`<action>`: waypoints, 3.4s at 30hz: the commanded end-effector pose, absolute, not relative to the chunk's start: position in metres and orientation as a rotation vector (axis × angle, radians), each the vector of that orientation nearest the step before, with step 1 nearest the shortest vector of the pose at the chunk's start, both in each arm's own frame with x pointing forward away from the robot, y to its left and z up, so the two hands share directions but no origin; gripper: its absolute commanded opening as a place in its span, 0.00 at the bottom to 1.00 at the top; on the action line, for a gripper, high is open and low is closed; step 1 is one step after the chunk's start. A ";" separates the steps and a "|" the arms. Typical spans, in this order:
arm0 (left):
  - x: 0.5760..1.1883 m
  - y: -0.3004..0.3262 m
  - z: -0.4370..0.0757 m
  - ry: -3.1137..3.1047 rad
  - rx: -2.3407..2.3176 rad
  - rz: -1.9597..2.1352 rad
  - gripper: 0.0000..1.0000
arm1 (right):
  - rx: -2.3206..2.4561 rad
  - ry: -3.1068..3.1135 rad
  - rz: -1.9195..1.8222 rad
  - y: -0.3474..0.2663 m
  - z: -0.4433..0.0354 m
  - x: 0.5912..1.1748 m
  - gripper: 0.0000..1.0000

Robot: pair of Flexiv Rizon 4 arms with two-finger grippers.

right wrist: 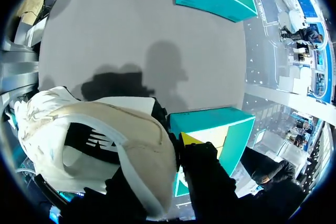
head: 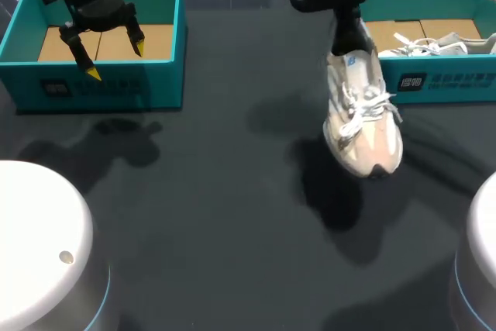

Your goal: Take the shoe out of the shoebox, open the shoe tongue, remove and reinsert the insole, then place the shoe into the shoebox

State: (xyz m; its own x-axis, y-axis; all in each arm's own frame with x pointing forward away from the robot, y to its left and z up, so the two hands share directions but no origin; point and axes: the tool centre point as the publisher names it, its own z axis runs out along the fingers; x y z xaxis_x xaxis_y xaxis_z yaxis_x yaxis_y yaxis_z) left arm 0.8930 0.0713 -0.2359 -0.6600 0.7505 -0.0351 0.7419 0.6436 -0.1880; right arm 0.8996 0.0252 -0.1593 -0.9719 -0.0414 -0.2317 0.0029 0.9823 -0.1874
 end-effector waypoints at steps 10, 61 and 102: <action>0.893 0.071 -0.236 -2.806 -1.275 0.284 1.00 | -0.083 2.894 -0.264 -0.104 -0.123 0.985 0.00; 0.893 0.071 -0.236 -2.806 -1.275 0.284 1.00 | -0.097 2.897 -0.253 -0.320 -0.130 1.218 0.00; 0.893 0.071 -0.236 -2.806 -1.275 0.284 1.00 | 1.546 2.395 -0.021 -0.341 -0.169 1.149 0.00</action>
State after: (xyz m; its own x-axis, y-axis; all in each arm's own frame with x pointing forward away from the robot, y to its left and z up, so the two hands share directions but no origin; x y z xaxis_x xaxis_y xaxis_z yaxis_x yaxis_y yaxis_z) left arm 0.8930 0.0714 -0.2359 -0.6602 0.7503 -0.0351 0.7417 0.6438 -0.1880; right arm 1.1592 -0.3428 -0.1636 -0.4608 0.8575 -0.2289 0.8652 0.4914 0.0995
